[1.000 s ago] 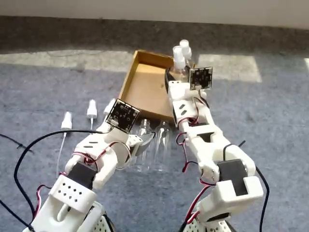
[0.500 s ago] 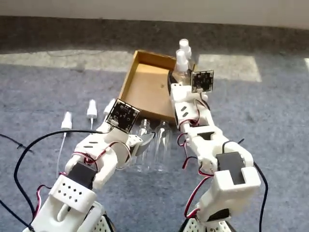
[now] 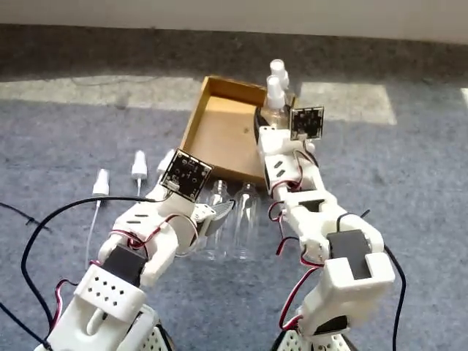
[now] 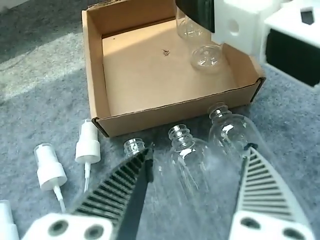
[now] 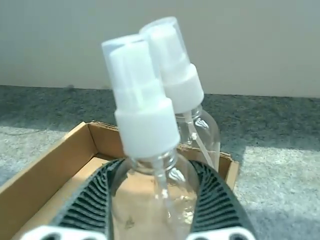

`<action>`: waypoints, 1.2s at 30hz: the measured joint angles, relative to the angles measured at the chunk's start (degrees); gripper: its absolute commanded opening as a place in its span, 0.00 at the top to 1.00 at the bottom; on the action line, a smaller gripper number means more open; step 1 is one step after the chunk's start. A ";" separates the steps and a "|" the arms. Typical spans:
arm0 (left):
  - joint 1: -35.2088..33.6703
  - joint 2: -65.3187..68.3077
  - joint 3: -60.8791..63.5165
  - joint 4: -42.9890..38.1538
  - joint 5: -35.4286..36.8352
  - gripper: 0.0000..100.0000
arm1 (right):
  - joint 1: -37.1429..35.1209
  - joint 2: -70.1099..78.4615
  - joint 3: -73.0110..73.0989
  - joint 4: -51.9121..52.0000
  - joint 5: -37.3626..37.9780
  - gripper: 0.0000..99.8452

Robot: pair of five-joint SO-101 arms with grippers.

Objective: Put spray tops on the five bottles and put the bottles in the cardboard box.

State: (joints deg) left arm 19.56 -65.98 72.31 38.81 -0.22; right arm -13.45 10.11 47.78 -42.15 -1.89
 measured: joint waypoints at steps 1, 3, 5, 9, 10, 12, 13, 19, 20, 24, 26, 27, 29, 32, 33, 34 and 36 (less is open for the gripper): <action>0.00 0.00 0.00 0.00 0.00 0.74 | 0.00 0.00 0.00 0.00 0.00 0.99; 0.00 0.00 0.00 0.00 0.00 0.74 | 0.00 0.00 0.00 0.00 0.00 0.99; 0.00 0.00 0.00 0.00 0.00 0.74 | 0.00 0.00 0.00 0.00 0.00 0.98; 0.00 0.00 0.00 0.00 0.00 0.74 | 0.00 0.00 0.00 0.00 0.00 0.90; 0.00 0.00 0.00 0.00 0.00 0.74 | 0.00 0.00 0.00 0.00 0.00 0.89; 0.00 0.00 0.00 0.00 0.00 0.74 | 0.00 0.00 0.00 0.00 0.00 0.88; 0.00 0.00 0.00 0.00 0.00 0.74 | 0.00 0.00 0.00 0.00 0.00 0.88; 0.00 0.00 0.00 0.00 0.00 0.74 | 0.00 0.00 0.00 0.00 0.00 0.88; 0.00 0.00 0.00 0.00 0.00 0.74 | 0.00 0.00 0.00 0.00 0.00 0.88; 0.00 0.00 0.00 0.00 0.00 0.74 | 0.00 0.00 0.00 0.00 0.00 0.88; 0.00 0.00 0.00 0.00 0.00 0.74 | 0.00 0.00 0.00 0.00 0.00 0.88; 0.00 0.00 0.00 0.00 0.00 0.74 | 0.00 0.00 0.00 0.00 0.00 0.88; 0.00 0.00 0.00 0.00 0.00 0.74 | 0.00 0.00 0.00 0.00 0.00 0.88; 0.00 0.00 0.00 0.00 0.00 0.74 | 0.00 0.00 0.00 0.00 2.20 0.88; 0.00 0.00 0.00 0.00 0.00 0.74 | 0.00 0.00 0.00 0.00 3.34 0.88; 0.00 0.00 0.00 0.00 0.00 0.74 | 0.00 0.00 0.00 0.00 4.22 0.88; 0.00 0.00 0.00 0.00 0.00 0.74 | 0.00 0.00 0.00 0.00 4.84 0.88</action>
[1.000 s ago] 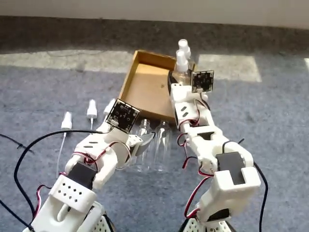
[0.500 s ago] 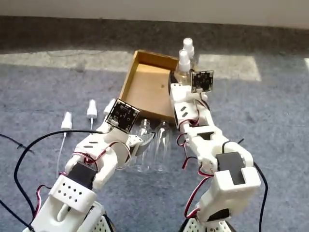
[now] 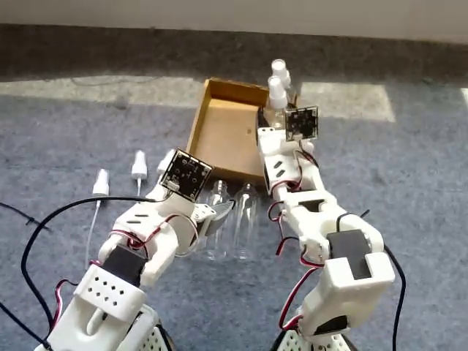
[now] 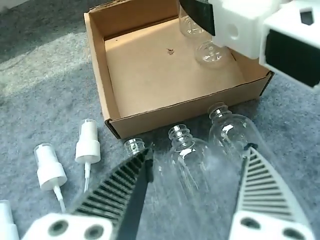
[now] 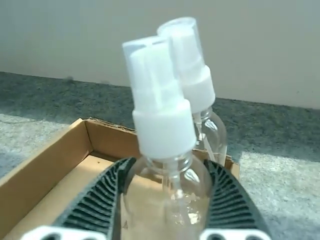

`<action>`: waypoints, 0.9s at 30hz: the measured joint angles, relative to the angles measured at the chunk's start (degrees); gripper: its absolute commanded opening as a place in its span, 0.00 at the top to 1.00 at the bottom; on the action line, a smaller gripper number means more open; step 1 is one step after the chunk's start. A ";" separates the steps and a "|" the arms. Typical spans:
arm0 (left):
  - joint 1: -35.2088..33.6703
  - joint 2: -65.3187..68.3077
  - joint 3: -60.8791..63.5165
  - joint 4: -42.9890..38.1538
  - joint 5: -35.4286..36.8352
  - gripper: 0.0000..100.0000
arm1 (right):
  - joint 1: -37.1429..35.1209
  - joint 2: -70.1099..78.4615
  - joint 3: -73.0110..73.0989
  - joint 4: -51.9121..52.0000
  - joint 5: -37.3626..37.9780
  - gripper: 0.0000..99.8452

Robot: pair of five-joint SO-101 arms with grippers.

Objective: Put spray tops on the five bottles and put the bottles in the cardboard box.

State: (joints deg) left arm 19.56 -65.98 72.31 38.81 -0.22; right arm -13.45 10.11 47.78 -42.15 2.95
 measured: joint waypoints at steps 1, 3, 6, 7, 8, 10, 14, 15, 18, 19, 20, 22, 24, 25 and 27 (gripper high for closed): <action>0.00 0.00 0.00 0.00 0.00 0.74 | 0.00 0.00 0.00 0.00 0.18 0.88; 0.00 0.00 0.00 0.00 0.00 0.74 | 0.00 0.00 0.00 0.00 0.35 0.88; 0.00 0.00 0.00 0.00 0.00 0.74 | 0.00 0.00 0.00 0.00 0.35 0.88; 0.00 0.00 0.00 0.00 0.00 0.74 | 0.00 0.00 0.00 0.00 0.35 0.88; 0.00 0.00 0.00 0.00 0.00 0.74 | 0.00 0.00 0.00 0.00 0.35 0.88; 0.00 0.00 0.00 0.00 0.00 0.74 | 0.00 0.00 0.00 0.00 0.35 0.88; 0.00 0.00 0.00 0.00 0.00 0.74 | 0.00 0.00 0.00 0.00 0.35 0.88; 0.00 0.00 0.00 0.00 0.00 0.74 | 0.00 0.00 0.00 0.00 0.35 0.88; 0.00 0.00 0.00 0.00 0.00 0.74 | 0.00 0.00 0.00 0.00 0.35 0.88; 0.00 0.00 0.00 0.00 0.00 0.74 | 0.00 0.00 0.00 0.00 0.35 0.86; 0.00 0.00 0.00 0.00 0.00 0.74 | 0.00 0.00 0.00 0.00 0.35 0.85; 0.00 0.00 0.00 0.00 0.00 0.74 | 0.00 0.00 0.00 0.00 0.35 0.81; 0.00 0.00 0.00 0.00 0.00 0.74 | 0.00 0.00 0.00 0.00 0.35 0.79; 0.00 0.00 0.00 0.00 0.00 0.74 | 0.00 0.00 0.00 0.00 0.35 0.79; 0.00 0.00 0.00 0.00 0.00 0.74 | 0.18 0.00 0.00 0.00 0.35 0.79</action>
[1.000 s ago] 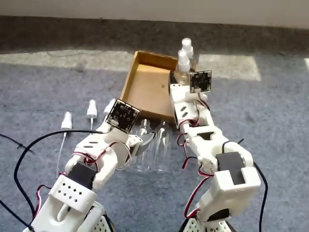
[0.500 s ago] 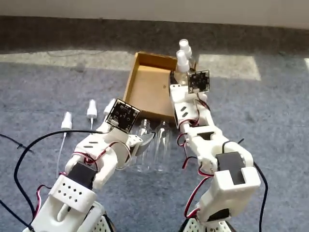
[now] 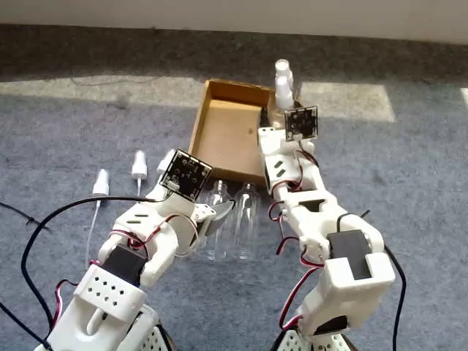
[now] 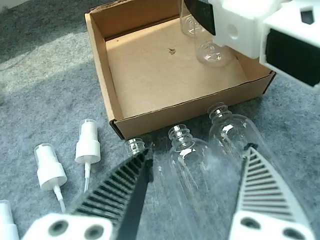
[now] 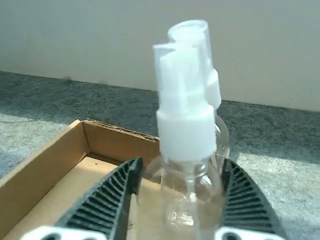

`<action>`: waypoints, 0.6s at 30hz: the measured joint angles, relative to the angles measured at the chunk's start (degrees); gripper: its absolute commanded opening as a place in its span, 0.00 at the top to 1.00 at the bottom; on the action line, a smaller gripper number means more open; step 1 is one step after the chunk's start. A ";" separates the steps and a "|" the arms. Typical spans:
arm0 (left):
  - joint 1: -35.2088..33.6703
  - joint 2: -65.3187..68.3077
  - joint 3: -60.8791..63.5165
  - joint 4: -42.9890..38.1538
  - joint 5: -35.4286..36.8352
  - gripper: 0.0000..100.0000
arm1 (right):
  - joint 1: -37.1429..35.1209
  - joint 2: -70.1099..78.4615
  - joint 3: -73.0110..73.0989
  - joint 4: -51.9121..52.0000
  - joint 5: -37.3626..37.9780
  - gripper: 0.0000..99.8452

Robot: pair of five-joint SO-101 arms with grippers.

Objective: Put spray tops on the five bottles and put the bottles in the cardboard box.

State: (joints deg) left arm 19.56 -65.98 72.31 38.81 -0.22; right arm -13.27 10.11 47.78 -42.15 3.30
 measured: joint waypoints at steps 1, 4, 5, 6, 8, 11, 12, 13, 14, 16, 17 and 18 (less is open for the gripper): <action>0.00 0.00 0.00 0.00 0.00 0.74 | 0.00 0.00 0.00 0.00 0.00 0.79; 0.00 0.00 0.00 0.00 0.00 0.74 | -0.09 0.00 0.00 0.00 0.00 0.79; 0.00 0.00 0.00 0.00 0.00 0.74 | -0.09 0.00 0.00 0.00 0.00 0.79; 0.00 0.00 0.00 0.00 0.00 0.74 | -0.09 0.00 0.00 0.00 0.00 0.79; 0.00 0.00 0.00 0.00 0.00 0.74 | -0.09 0.00 0.00 0.00 0.00 0.79; 0.00 0.00 0.00 0.00 0.00 0.74 | -0.09 0.00 0.00 0.00 0.09 0.79; 0.00 0.00 0.00 0.00 0.00 0.74 | -0.09 0.00 0.00 0.00 0.26 0.79; 0.00 0.00 0.00 0.00 0.00 0.74 | -0.09 0.00 0.00 0.00 0.35 0.79; 0.00 0.00 0.00 0.00 0.00 0.74 | -0.09 0.00 0.00 0.00 0.35 0.79; 0.00 0.00 0.00 0.00 0.00 0.74 | -0.09 0.00 0.00 0.00 0.35 0.79; 0.00 0.00 0.00 0.00 0.00 0.74 | -0.09 0.00 0.00 0.00 0.35 0.79; 0.00 0.00 0.00 0.00 0.00 0.74 | -0.09 0.00 0.00 0.00 0.35 0.79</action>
State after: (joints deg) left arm 19.56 -65.98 72.31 38.81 -0.22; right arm -13.36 10.11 47.78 -42.15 3.65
